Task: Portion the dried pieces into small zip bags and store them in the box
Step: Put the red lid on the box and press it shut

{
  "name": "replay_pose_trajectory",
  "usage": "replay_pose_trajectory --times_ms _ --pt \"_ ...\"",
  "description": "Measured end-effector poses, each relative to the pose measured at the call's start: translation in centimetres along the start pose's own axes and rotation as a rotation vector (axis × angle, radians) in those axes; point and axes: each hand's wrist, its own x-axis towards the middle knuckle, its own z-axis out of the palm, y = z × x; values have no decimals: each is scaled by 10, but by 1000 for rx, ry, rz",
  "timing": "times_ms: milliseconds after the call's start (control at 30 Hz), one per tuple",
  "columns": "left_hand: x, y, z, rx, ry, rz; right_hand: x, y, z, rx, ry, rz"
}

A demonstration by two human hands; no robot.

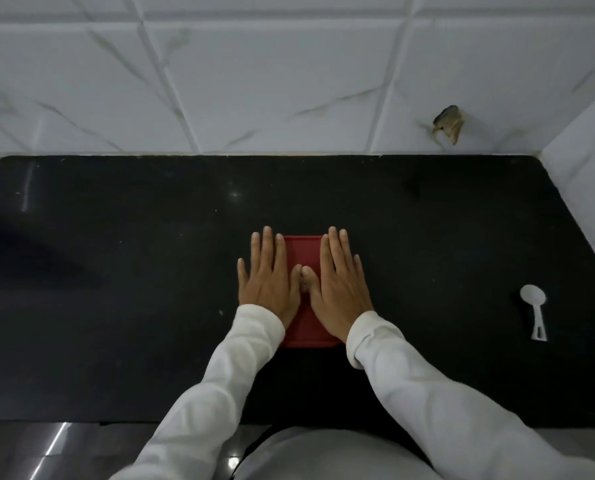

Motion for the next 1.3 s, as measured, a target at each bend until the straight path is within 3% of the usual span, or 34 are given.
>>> replay_pose_trajectory --times_ms 67,133,200,267,333,467,567,767,1100,1300 --pt "-15 5 -16 -97 179 28 -14 9 -18 120 65 -4" --pt "-33 17 -29 -238 462 111 -34 26 -36 249 130 24" --pt "-47 45 -33 -408 578 183 -55 55 -53 354 167 122" --pt "-57 90 -24 -579 493 291 -72 95 -64 418 175 258" --pt "-63 144 1 -753 263 320 -87 139 -70 448 254 368" --pt "-60 245 59 -947 -292 138 -112 218 -82 443 455 591" --pt "-48 294 103 -963 -475 -3 -122 264 -93 378 513 699" --pt "-42 338 146 -992 -494 -222 -115 309 -102 360 413 802" --pt "-36 356 164 -1117 -558 -247 -108 324 -102 382 230 800" --pt "-36 329 143 -1202 -484 -302 -103 298 -104 536 226 762"
